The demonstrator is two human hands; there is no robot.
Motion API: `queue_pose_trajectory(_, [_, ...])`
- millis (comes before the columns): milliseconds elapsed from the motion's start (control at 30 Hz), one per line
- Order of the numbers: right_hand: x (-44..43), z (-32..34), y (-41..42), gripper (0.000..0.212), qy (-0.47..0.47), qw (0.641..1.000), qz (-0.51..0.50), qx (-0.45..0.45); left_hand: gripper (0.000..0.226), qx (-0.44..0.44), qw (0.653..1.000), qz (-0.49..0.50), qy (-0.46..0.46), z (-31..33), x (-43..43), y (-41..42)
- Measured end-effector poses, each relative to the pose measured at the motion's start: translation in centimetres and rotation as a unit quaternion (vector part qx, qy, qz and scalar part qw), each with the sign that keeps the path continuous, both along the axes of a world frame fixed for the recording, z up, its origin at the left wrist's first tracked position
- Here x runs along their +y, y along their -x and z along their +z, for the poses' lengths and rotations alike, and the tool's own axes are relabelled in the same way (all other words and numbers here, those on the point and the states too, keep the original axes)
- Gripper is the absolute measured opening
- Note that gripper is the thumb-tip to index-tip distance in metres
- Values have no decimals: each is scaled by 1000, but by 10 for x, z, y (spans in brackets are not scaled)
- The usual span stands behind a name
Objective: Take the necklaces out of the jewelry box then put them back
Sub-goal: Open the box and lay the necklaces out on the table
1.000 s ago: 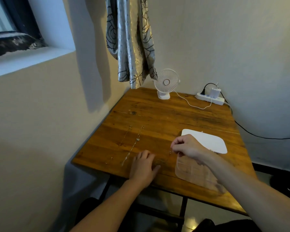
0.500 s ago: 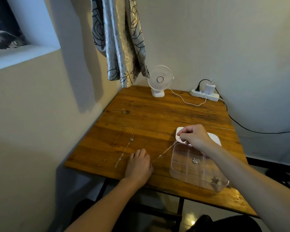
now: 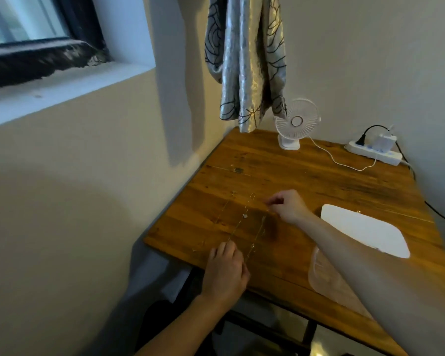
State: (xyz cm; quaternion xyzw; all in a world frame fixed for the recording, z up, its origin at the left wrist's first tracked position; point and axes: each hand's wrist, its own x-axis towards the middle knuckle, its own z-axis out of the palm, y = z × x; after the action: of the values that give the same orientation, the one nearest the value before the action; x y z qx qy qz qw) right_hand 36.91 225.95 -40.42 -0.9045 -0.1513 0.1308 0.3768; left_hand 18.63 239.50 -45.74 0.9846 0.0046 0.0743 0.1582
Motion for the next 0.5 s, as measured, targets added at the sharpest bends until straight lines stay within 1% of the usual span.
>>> queue_pose_trajectory(67, [8, -5, -5, 23, 15, 999, 21, 25, 23, -3, 1000, 8, 22, -3, 0, -6])
queue_pose_trajectory(133, [11, -5, -8, 22, -5, 999, 28, 46, 23, -20, 996, 34, 80, -3, -3, -17])
queue_pose_trajectory(200, [9, -1, -8, 22, -59, 994, 18, 86, 32, -31, 986, 70, 151, 1, -9, -34])
queue_pose_trajectory(267, [3, 5, -8, 24, -114, 984, 2, 135, 45, -34, 976, 91, 195, 6, -17, -54])
queue_pose_trajectory(333, [-6, 8, -9, 25, -173, 966, -10, 190, 54, -27, 969, 105, 223, 10, -27, -72])
queue_pose_trajectory(400, [-15, 11, -10, 24, -225, 945, -21, 237, 59, -3, 958, 131, 254, 9, -34, -87])
queue_pose_trajectory(433, [-19, 13, -12, 23, -240, 938, -26, 249, 58, 4, 953, 140, 267, 6, -37, -93])
queue_pose_trajectory(500, [-26, 16, -14, 23, -264, 930, -33, 253, 45, 1, 951, 132, 279, 1, -40, -97])
